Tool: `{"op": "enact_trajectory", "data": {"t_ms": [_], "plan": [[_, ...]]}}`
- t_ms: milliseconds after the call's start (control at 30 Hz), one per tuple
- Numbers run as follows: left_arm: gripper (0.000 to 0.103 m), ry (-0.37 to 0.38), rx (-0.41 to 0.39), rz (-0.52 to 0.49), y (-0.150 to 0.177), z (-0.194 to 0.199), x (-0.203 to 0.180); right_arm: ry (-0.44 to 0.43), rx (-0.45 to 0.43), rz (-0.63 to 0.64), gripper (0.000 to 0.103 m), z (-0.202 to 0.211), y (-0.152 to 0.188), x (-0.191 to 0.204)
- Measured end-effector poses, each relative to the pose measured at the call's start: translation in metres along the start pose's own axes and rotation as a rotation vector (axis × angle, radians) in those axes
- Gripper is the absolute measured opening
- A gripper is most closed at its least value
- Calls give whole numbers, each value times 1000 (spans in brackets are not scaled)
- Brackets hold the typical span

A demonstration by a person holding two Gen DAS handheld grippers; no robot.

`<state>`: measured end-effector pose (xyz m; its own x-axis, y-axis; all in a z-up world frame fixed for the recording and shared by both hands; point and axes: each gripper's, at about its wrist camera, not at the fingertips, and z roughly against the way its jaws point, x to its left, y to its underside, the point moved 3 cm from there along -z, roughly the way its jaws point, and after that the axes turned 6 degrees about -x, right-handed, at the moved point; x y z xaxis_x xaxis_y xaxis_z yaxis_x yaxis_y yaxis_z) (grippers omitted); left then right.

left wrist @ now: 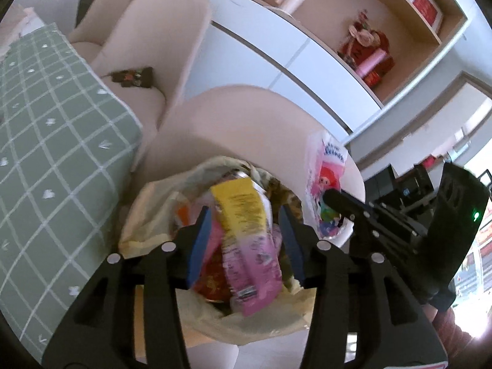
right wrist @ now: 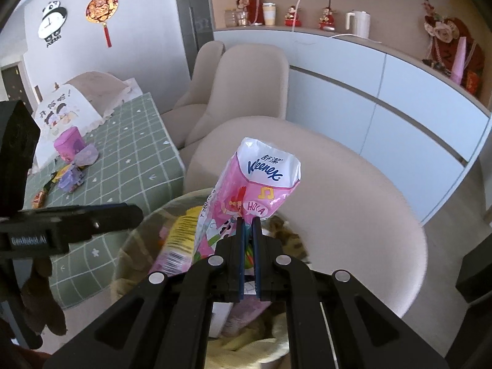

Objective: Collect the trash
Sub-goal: 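Carry the wrapper and Kleenex pack to the bin and release both, then move both tools from the bin back over the table snacks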

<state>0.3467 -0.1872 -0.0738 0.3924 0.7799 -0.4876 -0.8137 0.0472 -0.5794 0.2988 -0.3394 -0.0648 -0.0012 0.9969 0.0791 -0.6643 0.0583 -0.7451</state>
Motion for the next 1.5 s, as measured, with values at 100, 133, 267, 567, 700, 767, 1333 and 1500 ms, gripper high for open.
{"op": "enact_trajectory", "data": {"t_ms": [100,133,267,567,700,767,1333,1500], "plan": [[45,-53,-45,35,-4,23,23,-21,4,15,7,-3,0,15],[46,-68,-56,43,-6,29,29,-30,8,22,7,-5,1,23],[47,-146,-100,91,-5,59,67,-59,31,36,7,-13,6,47],[47,-295,-178,253,13,135,158,-44,152,50,7,-49,48,67],[47,-348,-202,305,22,160,185,-41,164,20,7,-51,56,63],[47,-371,-209,333,29,172,199,-55,160,-3,8,-48,55,62],[48,-450,-259,408,49,234,276,-8,-11,-28,34,0,19,97],[48,-471,-284,425,53,256,300,-61,-59,-17,34,4,1,133]]}}
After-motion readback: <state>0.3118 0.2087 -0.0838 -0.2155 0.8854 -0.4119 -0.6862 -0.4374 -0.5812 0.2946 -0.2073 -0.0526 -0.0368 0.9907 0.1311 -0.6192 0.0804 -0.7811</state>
